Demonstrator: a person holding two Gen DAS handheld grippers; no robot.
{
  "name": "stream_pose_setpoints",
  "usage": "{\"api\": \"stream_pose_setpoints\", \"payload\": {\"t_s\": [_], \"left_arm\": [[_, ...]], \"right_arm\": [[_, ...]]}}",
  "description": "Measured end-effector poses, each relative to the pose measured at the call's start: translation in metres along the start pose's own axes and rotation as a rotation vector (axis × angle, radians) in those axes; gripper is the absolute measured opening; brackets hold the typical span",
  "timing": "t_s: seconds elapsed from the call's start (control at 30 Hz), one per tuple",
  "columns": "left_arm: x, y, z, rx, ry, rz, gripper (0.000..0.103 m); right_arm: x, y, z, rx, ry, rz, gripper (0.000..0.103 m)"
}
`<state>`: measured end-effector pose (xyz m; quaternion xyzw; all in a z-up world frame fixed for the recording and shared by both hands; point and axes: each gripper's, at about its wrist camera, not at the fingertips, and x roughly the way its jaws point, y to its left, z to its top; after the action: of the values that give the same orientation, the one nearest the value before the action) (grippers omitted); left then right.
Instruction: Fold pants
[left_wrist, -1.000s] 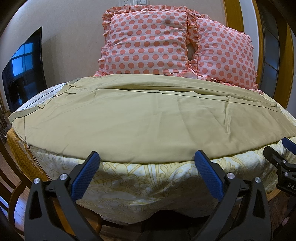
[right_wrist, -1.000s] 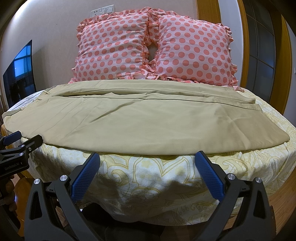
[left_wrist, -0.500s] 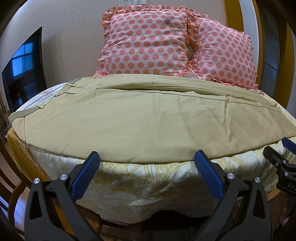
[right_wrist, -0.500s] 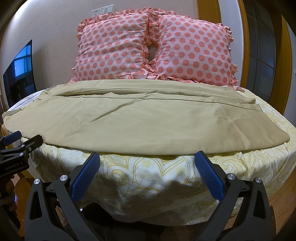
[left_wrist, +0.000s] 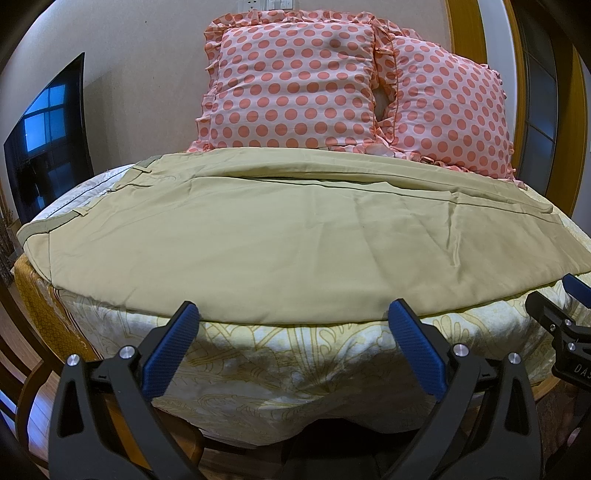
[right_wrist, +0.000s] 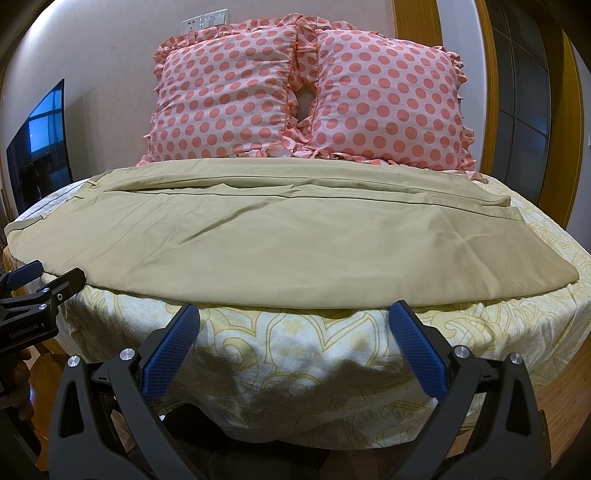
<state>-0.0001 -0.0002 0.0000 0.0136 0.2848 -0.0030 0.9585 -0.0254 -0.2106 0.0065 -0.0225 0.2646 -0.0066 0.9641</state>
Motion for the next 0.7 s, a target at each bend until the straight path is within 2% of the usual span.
{"api": "stream_pose_setpoints", "payload": {"t_s": [0.1, 0.2, 0.27, 0.4, 0.5, 0.6, 0.63, 0.7], "left_arm": [[0.000, 0.000, 0.000, 0.002, 0.005, -0.004, 0.101], [-0.006, 0.006, 0.005, -0.016, 0.009, -0.023, 0.101], [-0.015, 0.009, 0.015, -0.025, -0.032, -0.018, 0.101], [-0.021, 0.009, 0.044, -0.024, -0.098, 0.002, 0.101], [-0.011, 0.004, 0.070, -0.025, -0.116, -0.007, 0.101], [0.011, -0.006, 0.092, 0.002, -0.112, -0.017, 0.101], [0.017, -0.009, 0.097, 0.008, -0.112, -0.019, 0.101], [0.029, -0.014, 0.109, 0.022, -0.113, -0.025, 0.101]], "right_arm": [[-0.004, -0.002, 0.002, -0.002, 0.009, 0.016, 0.102], [-0.016, -0.017, 0.012, 0.051, 0.013, 0.074, 0.102], [-0.027, -0.036, 0.026, 0.093, -0.028, 0.082, 0.102], [-0.028, -0.082, 0.087, 0.147, -0.084, 0.021, 0.102], [0.003, -0.118, 0.134, 0.194, -0.061, -0.063, 0.102], [0.051, -0.156, 0.171, 0.251, -0.006, -0.151, 0.100], [0.071, -0.172, 0.183, 0.274, 0.018, -0.177, 0.097], [0.107, -0.203, 0.198, 0.319, 0.067, -0.215, 0.084]]}}
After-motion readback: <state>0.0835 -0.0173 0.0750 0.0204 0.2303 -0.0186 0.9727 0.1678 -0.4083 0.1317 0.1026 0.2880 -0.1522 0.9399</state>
